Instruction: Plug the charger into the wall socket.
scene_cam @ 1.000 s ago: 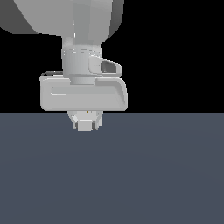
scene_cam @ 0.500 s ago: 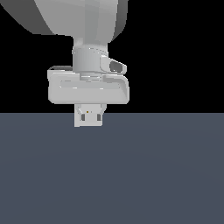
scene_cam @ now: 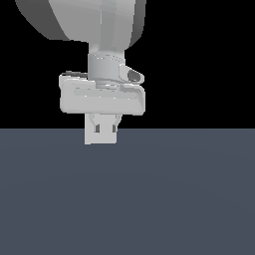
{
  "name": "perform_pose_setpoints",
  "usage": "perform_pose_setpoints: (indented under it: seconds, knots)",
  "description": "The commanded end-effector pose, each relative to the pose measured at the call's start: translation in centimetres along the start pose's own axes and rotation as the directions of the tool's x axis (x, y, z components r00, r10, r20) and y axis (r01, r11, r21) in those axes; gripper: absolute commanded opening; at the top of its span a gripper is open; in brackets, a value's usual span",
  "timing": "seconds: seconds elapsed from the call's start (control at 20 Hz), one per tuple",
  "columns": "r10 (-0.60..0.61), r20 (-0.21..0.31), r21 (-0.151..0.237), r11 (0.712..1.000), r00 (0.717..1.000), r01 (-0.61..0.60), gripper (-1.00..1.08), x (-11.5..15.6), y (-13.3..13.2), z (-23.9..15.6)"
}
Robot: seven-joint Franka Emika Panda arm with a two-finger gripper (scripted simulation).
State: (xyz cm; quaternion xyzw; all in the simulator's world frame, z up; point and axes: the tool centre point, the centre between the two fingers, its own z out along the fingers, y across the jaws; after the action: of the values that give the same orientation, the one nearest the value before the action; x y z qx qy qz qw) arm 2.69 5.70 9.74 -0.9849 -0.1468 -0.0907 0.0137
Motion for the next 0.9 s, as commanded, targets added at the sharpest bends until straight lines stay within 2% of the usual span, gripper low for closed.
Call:
perform_pose_setpoints:
  seconds: [0.0,0.85]
  knots:
    - [-0.021,0.000,0.004,1.000,1.000,0.021,-1.00,0.3,0.0,-0.1]
    - [-0.035,0.002,0.006,0.999,0.999,0.035,-1.00,1.4,0.0,0.0]
